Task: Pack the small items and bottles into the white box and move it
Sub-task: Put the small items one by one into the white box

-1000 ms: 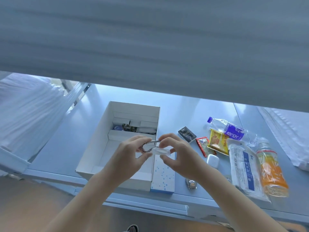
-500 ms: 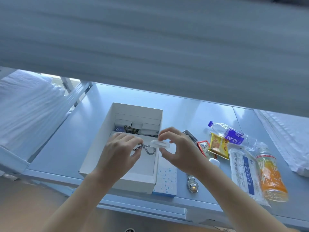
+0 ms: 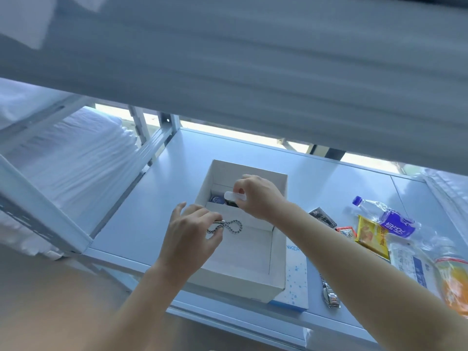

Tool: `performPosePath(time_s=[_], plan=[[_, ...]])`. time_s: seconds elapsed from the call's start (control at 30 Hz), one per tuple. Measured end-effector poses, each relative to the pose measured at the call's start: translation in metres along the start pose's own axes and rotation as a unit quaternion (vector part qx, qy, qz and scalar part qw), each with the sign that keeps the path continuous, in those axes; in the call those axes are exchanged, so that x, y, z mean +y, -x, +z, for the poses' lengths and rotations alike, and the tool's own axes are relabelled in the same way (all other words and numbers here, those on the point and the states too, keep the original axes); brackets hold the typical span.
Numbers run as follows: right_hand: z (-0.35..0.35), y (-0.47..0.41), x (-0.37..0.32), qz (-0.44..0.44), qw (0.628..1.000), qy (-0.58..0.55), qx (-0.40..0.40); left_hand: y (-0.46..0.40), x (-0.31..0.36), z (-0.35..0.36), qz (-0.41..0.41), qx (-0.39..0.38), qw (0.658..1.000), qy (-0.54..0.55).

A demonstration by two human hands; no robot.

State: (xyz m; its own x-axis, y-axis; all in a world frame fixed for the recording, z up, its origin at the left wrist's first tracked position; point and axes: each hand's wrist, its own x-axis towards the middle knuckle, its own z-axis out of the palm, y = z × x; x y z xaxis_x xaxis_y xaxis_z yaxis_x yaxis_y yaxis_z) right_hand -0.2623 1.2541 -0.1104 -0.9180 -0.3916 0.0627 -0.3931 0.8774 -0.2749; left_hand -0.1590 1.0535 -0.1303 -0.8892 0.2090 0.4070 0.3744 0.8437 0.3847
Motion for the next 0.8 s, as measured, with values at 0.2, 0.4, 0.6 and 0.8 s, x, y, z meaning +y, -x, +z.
performPosePath(time_s=[0.2,0.4,0.6,0.8], plan=[[0.034,-0.040,-0.008,0.015,0.994,0.058,-0.087,0.003,-0.001,0.003,-0.037,-0.004,0.999,-0.002],[0.049,-0.046,-0.002,0.017,0.995,0.033,-0.093,0.003,-0.002,0.003,-0.040,-0.013,0.999,0.001],[0.042,-0.040,-0.001,-0.013,0.987,0.016,-0.157,0.002,-0.003,0.004,-0.043,-0.015,0.999,-0.001],[0.015,0.006,0.017,-0.012,0.994,0.022,-0.109,-0.010,-0.001,0.002,-0.020,-0.023,1.000,-0.008]])
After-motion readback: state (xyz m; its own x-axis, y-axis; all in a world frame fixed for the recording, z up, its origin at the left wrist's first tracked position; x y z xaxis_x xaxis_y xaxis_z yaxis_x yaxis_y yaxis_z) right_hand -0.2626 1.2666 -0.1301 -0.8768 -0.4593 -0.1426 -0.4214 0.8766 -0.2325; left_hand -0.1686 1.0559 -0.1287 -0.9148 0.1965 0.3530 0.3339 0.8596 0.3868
